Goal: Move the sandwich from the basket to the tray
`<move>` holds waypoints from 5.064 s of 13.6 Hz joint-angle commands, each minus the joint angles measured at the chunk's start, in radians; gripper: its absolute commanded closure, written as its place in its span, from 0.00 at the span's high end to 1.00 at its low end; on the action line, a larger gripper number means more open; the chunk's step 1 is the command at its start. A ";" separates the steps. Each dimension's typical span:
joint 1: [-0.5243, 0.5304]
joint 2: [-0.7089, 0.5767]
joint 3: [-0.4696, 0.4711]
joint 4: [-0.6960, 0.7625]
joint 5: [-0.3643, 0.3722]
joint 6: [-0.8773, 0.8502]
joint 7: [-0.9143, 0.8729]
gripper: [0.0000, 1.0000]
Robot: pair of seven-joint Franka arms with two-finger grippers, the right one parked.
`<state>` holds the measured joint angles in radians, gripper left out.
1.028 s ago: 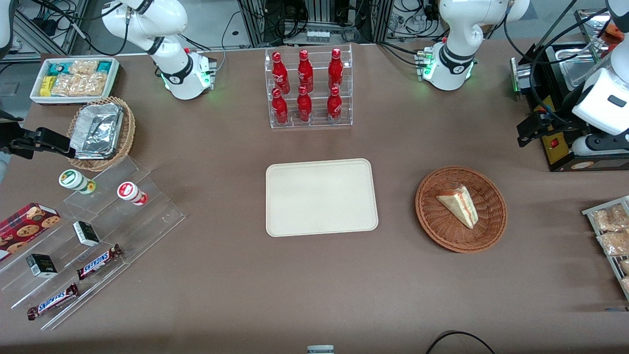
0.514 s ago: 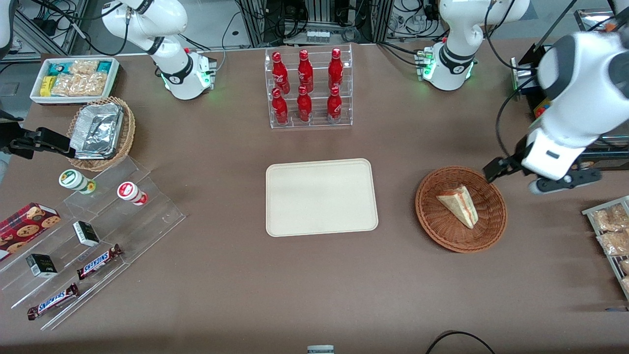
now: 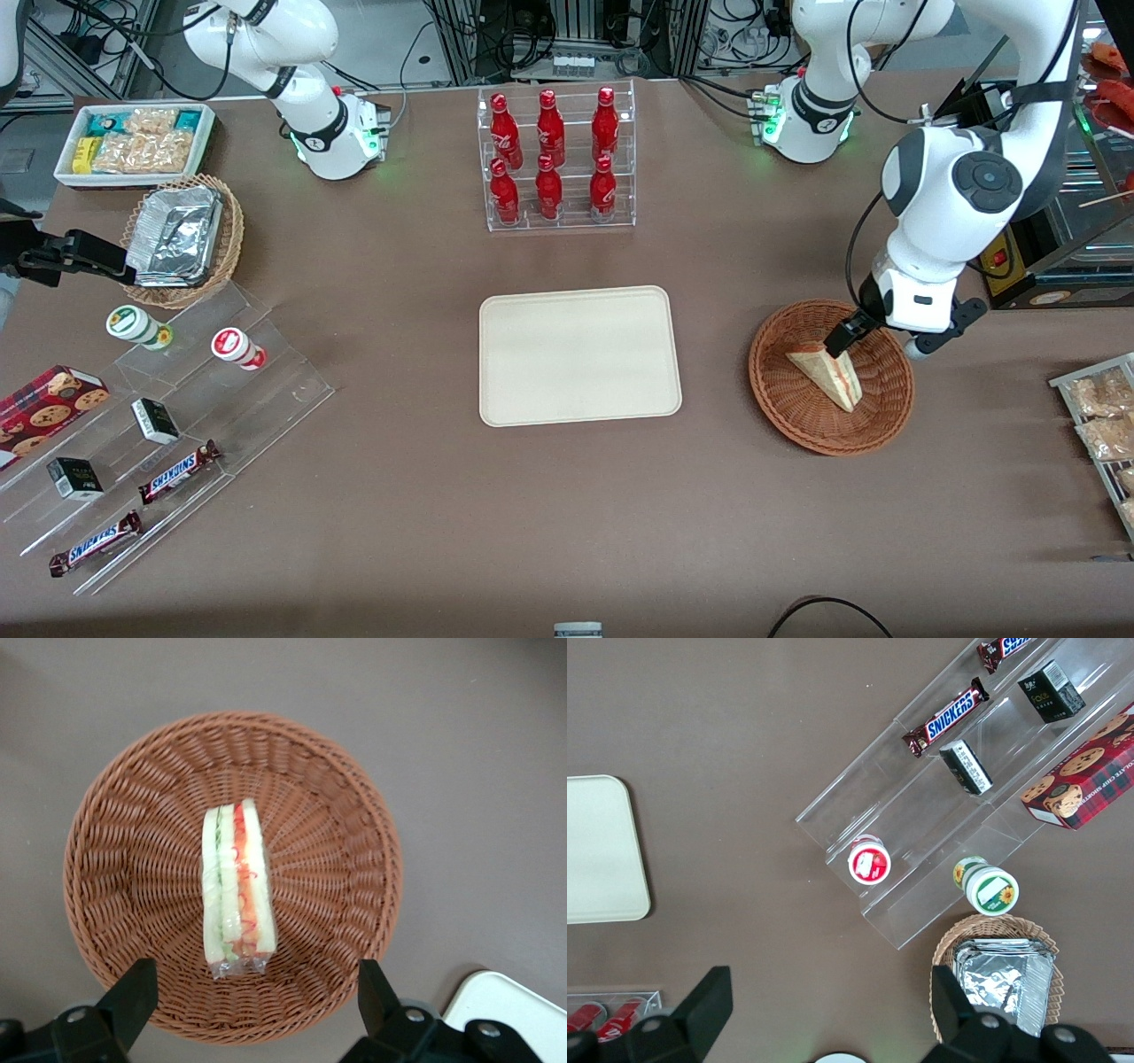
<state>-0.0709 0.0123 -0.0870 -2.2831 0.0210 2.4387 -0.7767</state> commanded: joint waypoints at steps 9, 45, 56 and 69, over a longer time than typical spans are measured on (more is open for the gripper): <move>0.022 0.208 0.004 -0.096 0.008 0.339 -0.056 1.00; -0.699 0.747 -0.031 0.909 0.137 -0.359 -0.194 0.00; -0.701 0.740 -0.028 0.912 0.151 -0.348 -0.202 1.00; -0.380 0.278 -0.028 0.867 0.070 -0.754 -0.132 1.00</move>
<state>-0.5140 0.3776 -0.1062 -1.3510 0.1074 1.7137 -0.9466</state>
